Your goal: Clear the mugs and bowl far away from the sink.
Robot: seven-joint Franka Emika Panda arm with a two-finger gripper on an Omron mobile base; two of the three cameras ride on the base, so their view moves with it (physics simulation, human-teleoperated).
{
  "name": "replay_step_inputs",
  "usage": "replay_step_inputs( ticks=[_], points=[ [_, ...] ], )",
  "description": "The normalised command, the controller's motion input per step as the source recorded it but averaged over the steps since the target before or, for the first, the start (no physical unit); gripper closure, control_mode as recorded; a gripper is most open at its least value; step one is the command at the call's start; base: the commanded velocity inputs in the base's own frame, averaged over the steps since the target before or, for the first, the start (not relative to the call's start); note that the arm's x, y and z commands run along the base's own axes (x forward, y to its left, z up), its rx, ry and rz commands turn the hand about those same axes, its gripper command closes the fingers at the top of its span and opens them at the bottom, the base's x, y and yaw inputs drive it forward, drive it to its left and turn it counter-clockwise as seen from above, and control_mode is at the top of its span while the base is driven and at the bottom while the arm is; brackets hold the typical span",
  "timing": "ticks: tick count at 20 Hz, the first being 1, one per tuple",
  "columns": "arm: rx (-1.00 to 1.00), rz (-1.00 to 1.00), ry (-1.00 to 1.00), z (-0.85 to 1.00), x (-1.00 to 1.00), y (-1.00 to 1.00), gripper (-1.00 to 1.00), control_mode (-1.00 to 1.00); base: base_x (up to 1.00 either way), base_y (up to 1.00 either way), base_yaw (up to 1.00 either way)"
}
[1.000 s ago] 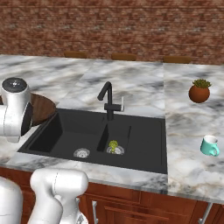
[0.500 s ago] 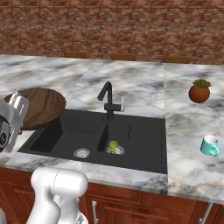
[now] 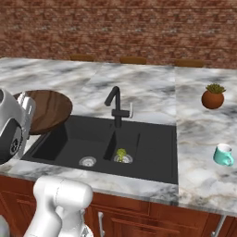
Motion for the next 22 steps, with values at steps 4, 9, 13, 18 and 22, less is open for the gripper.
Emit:
replay_step_inputs(
  ticks=[4,9,13,18,22],
  points=[
    [0.0,0.0,0.0,0.0,0.0,0.0,1.0,1.0,-0.26,0.04,0.68],
    [0.0,0.0,0.0,0.0,0.0,0.0,1.0,1.0,0.0,0.0,0.93],
    [0.0,0.0,0.0,0.0,0.0,0.0,1.0,1.0,0.01,0.0,0.96],
    [0.0,0.0,0.0,0.0,0.0,0.0,1.0,1.0,0.0,0.0,0.99],
    [0.0,0.0,0.0,0.0,0.0,0.0,1.0,1.0,0.01,0.0,1.0]
  ],
)
